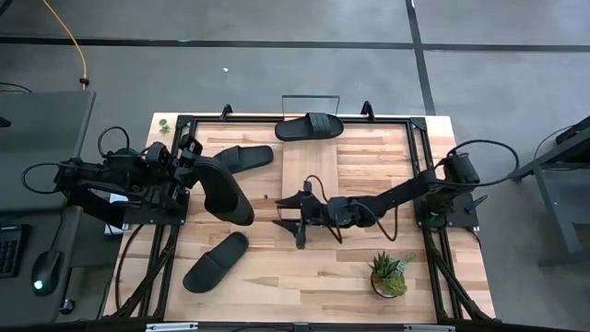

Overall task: Pick and place slides into the shelf
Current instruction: Put the black slide on the shelf

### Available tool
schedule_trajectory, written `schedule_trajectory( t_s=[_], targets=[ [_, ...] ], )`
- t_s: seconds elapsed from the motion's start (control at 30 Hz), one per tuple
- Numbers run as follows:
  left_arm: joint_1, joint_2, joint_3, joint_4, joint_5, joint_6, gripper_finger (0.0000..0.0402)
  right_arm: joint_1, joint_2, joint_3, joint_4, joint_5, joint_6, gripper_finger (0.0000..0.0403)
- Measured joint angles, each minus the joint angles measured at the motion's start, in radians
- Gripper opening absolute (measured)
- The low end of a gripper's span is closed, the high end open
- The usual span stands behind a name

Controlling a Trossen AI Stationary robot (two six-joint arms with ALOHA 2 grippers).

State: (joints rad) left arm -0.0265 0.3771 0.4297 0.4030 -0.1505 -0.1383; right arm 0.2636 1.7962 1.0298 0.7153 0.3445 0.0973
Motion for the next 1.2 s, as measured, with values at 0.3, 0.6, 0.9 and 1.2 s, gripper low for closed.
schedule_trajectory(
  t_s=[0.3, 0.6, 0.9, 1.2],
  targets=[
    [0.000, 0.000, 0.000, 0.000, 0.000, 0.002, 0.0083, -0.011, 0.094, 0.067, 0.013, -0.006, 0.011, 0.0259],
    [0.000, 0.000, 0.000, 0.000, 0.000, 0.003, 0.0083, -0.019, 0.155, 0.109, 0.112, -0.029, 0.008, 0.0259],
    [0.000, 0.000, 0.000, 0.004, 0.000, 0.003, 0.0083, -0.022, 0.156, 0.109, 0.128, -0.031, 0.016, 0.0259],
    [0.000, 0.041, 0.001, 0.037, 0.000, 0.002, 0.0083, -0.022, 0.156, 0.109, 0.141, -0.013, 0.009, 0.0259]
  ],
)
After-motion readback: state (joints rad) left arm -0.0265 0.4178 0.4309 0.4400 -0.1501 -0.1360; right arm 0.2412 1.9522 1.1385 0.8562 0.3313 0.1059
